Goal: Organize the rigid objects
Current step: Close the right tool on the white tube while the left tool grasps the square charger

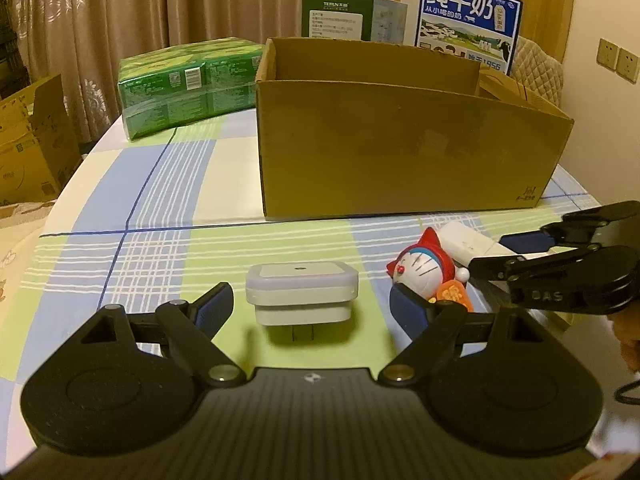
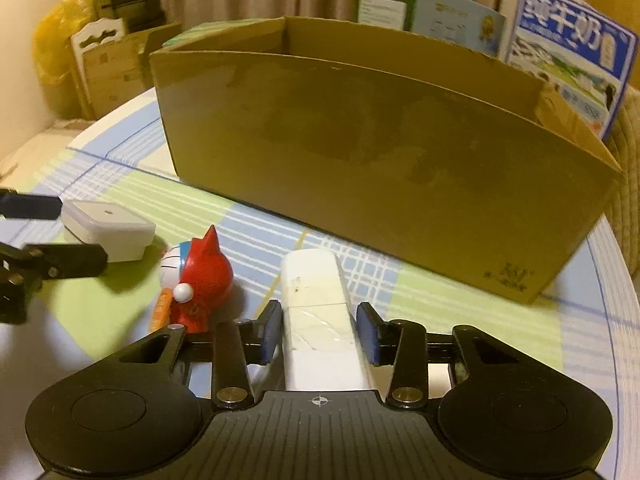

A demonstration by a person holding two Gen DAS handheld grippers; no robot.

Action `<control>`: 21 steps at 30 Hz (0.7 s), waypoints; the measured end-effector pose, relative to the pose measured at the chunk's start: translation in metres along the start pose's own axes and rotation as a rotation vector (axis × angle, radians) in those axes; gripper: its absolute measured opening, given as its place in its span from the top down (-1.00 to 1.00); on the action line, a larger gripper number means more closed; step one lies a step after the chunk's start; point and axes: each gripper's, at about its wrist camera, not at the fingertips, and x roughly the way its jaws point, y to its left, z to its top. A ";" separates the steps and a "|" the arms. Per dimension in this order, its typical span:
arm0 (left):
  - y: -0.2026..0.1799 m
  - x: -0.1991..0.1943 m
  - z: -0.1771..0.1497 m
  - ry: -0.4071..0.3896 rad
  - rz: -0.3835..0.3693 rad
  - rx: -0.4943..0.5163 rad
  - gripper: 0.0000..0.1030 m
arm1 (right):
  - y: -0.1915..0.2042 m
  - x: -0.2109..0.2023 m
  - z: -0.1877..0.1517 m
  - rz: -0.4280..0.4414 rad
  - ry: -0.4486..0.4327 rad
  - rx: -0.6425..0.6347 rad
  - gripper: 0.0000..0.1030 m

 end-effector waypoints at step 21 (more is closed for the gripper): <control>-0.005 0.019 0.005 -0.023 0.023 0.037 -0.54 | 0.020 -0.030 -0.033 0.029 0.026 0.073 0.25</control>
